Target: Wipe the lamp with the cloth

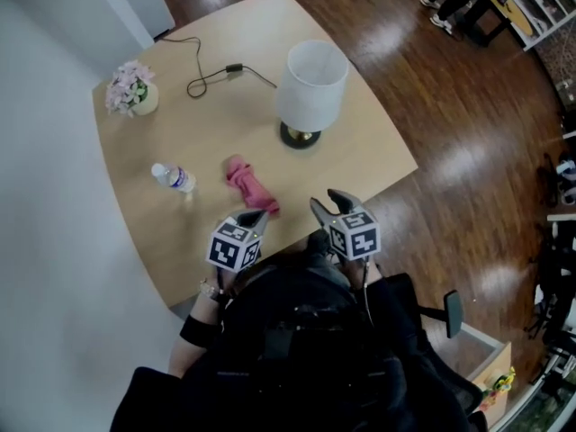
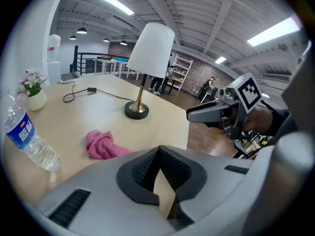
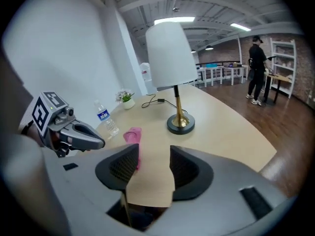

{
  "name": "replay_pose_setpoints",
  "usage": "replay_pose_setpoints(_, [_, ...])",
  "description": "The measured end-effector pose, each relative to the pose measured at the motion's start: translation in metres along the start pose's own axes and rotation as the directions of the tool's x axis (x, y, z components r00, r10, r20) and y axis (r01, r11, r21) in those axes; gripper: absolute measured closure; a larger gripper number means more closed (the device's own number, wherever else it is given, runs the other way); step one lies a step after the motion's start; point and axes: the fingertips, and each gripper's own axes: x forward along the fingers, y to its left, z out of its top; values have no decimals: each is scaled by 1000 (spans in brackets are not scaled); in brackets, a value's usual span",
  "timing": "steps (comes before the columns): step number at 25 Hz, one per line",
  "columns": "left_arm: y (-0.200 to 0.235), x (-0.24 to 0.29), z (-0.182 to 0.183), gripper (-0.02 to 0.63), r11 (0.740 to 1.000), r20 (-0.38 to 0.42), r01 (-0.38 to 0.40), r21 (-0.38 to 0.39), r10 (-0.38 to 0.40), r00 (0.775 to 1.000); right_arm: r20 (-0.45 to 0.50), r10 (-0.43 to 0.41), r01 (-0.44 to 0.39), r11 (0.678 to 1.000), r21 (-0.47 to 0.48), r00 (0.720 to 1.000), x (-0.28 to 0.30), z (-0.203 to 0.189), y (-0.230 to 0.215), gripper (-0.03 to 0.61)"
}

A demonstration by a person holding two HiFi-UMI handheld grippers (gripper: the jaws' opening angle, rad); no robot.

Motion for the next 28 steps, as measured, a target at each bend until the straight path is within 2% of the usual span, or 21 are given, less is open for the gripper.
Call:
replay_pose_setpoints(1, [-6, 2, 2, 618, 1000, -4, 7, 13, -7, 1000, 12, -5, 5, 1000, 26, 1000, -9, -4, -5, 390])
replay_pose_setpoints(2, [-11, 4, 3, 618, 1000, -8, 13, 23, -12, 1000, 21, -9, 8, 999, 49, 1000, -17, -8, -10, 464])
replay_pose_setpoints(4, [-19, 8, 3, 618, 999, -15, 21, 37, -20, 1000, 24, -5, 3, 996, 85, 1000, -26, -20, -15, 562])
replay_pose_setpoints(5, [-22, 9, 3, 618, 999, -19, 24, 41, -24, 1000, 18, 4, -6, 995, 96, 1000, -28, -27, -15, 574])
replay_pose_setpoints(9, [-30, 14, 2, 618, 998, -34, 27, 56, -25, 999, -10, 52, -51, 992, 119, 999, -28, -46, -12, 574])
replay_pose_setpoints(18, [-38, 15, 8, 618, 998, -31, 15, 65, -13, 999, 2, 79, -79, 995, 63, 997, -34, -34, -11, 575])
replay_pose_setpoints(28, [-39, 13, 3, 618, 999, -29, 0, 40, 1, 1000, -50, 125, -125, 992, 9, 991, -30, -42, 0, 578])
